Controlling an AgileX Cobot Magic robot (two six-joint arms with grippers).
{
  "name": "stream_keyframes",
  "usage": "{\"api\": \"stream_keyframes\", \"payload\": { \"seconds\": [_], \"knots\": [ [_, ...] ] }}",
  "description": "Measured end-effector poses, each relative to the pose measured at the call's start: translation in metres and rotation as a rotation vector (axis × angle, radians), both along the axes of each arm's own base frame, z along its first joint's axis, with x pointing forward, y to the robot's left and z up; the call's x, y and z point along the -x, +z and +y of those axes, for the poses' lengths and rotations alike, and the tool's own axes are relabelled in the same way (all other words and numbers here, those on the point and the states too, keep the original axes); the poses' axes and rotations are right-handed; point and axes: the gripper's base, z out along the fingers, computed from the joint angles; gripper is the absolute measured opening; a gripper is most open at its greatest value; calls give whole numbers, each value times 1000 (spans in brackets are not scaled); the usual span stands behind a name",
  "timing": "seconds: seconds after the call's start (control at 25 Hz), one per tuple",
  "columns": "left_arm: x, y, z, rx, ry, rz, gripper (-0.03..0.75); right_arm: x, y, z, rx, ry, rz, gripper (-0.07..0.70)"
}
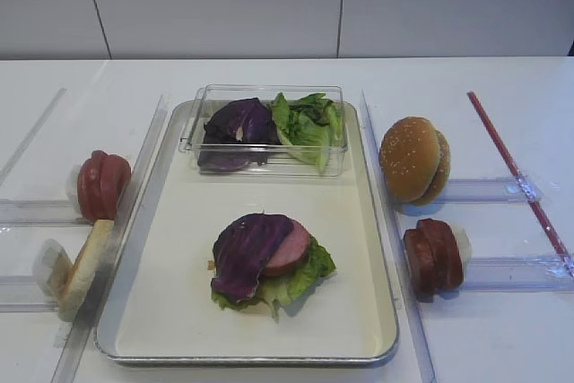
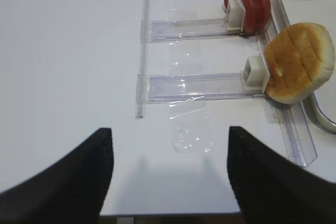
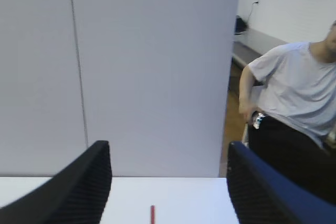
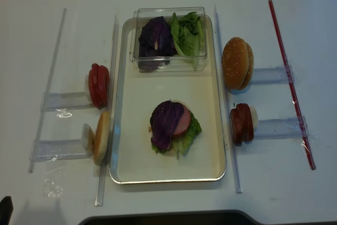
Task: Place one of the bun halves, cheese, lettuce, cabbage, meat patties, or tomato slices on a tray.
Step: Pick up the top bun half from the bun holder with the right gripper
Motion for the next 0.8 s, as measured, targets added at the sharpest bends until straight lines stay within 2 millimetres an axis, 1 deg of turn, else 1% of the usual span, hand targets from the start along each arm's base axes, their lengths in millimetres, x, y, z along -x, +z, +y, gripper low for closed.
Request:
{"api": "stream_keyframes", "payload": {
  "seconds": [0.08, 0.16, 0.24, 0.32, 0.52, 0.64, 0.72, 0.8],
  "knots": [
    [0, 0, 0, 0, 0, 0, 469, -10, 12, 3, -31, 55, 26, 507],
    [0, 0, 0, 0, 0, 0, 469, -26, 22, 7, -59, 101, 85, 507],
    [0, 0, 0, 0, 0, 0, 469, -45, 26, 12, -72, 136, 165, 507],
    [0, 0, 0, 0, 0, 0, 469, -70, 27, 17, -91, 176, 271, 507],
    [0, 0, 0, 0, 0, 0, 469, -134, 16, 35, -151, 294, 541, 507],
    [0, 0, 0, 0, 0, 0, 469, -174, 3, 44, -196, 352, 712, 507],
    [0, 0, 0, 0, 0, 0, 469, -201, -4, 51, -233, 391, 782, 507],
    [0, 0, 0, 0, 0, 0, 469, -226, -15, 57, -276, 423, 844, 507]
  ]
}}
